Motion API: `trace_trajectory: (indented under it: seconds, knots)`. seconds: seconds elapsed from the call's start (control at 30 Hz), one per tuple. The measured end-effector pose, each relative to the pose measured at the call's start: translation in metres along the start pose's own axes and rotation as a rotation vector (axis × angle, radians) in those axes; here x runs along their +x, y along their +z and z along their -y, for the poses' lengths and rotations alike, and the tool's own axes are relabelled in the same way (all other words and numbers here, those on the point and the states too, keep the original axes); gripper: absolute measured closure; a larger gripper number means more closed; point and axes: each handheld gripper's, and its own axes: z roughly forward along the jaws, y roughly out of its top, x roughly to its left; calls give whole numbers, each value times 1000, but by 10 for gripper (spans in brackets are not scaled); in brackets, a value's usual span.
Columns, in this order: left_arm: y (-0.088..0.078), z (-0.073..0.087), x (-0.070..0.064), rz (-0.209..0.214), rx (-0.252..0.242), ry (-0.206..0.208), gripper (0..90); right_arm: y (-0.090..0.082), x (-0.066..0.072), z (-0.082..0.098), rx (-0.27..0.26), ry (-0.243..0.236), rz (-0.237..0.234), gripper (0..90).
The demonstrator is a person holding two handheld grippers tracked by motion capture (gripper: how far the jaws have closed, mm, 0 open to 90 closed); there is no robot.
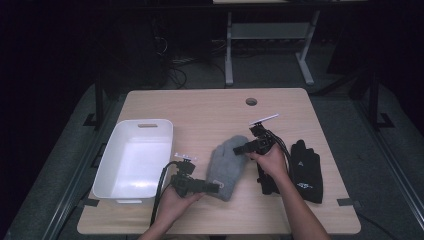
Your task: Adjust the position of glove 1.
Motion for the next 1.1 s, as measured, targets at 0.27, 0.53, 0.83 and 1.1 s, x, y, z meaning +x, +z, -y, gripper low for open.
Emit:
trace_trajectory:
  seconds: [0.27,0.53,0.83,1.1]
  knots:
    - [0,-2,0,49,13,18,464,9,4,0,-5,9,-86,636]
    - [-4,-2,-2,68,-5,38,506,0,6,-1,-19,4,-112,737]
    - [-11,-4,-8,76,-12,62,506,-16,13,-4,-42,10,-130,743]
    - [-21,-7,-16,68,-29,94,504,-30,21,-7,-67,2,-138,743]
